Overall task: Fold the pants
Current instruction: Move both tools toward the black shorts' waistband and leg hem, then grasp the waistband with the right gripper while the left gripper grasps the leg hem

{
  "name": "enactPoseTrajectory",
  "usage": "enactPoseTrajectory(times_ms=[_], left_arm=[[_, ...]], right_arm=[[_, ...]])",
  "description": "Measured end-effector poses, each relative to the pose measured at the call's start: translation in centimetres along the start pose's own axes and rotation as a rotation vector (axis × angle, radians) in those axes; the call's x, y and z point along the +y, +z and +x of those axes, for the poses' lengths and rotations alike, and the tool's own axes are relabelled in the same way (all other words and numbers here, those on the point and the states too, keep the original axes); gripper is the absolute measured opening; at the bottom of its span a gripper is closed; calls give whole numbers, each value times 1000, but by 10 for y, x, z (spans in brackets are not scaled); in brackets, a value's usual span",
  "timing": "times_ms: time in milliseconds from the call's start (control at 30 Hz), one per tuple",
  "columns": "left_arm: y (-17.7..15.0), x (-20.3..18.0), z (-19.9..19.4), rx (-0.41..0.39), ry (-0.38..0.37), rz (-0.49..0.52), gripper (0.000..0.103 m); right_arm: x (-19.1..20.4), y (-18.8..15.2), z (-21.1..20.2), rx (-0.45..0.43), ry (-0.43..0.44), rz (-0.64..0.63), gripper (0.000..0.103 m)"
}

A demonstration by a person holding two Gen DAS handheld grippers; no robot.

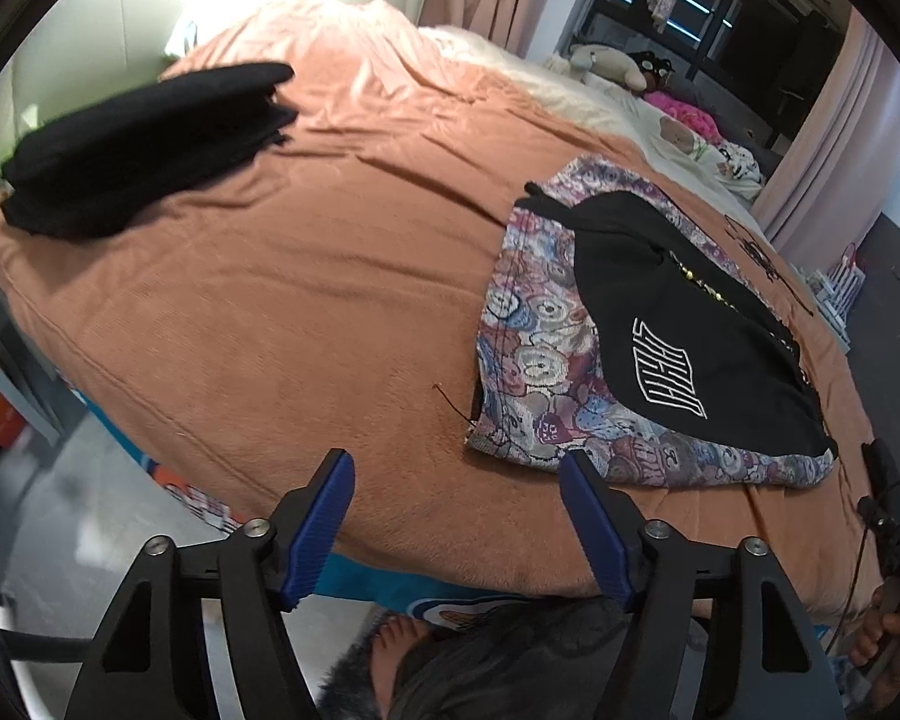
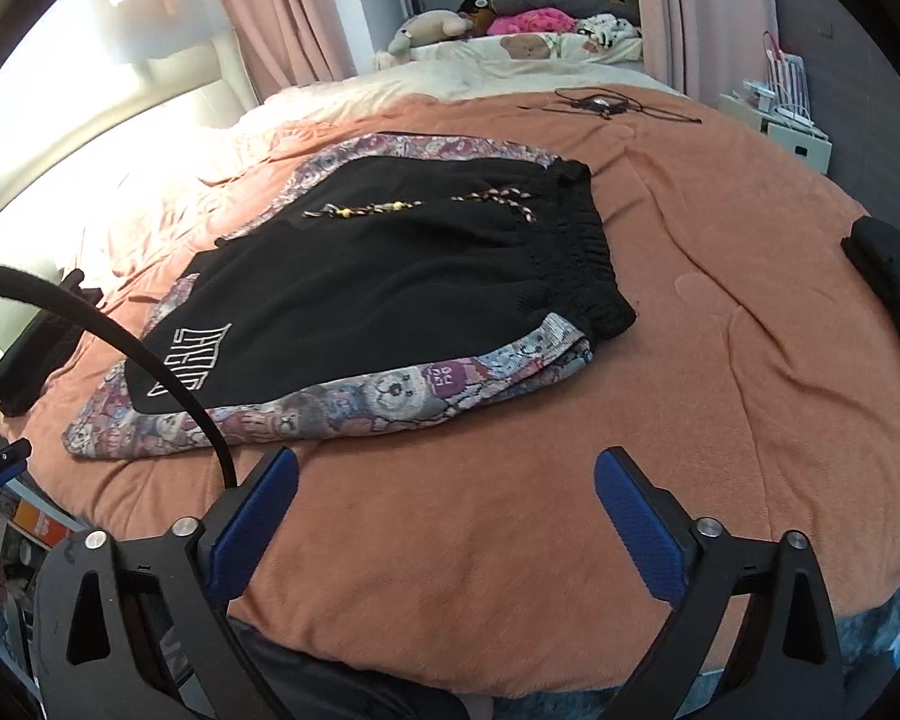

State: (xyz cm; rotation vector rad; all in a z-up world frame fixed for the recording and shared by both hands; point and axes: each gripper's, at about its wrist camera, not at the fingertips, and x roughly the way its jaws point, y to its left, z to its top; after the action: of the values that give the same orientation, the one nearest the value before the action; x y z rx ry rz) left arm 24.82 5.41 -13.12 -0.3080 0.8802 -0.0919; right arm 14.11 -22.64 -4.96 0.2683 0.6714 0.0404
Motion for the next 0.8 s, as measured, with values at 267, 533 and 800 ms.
enactPoseTrajectory(times_ms=[267, 533, 800], left_arm=[[0, 0, 32, 84, -95, -31, 54], [8, -3, 57, 111, -153, -44, 49], [13, -1, 67, 123, -243, -73, 42]], right_arm=[[-17, 2, 15, 15, -17, 43, 93], [-35, 9, 31, 25, -17, 101, 91], [-60, 22, 39, -22, 42, 169, 91]])
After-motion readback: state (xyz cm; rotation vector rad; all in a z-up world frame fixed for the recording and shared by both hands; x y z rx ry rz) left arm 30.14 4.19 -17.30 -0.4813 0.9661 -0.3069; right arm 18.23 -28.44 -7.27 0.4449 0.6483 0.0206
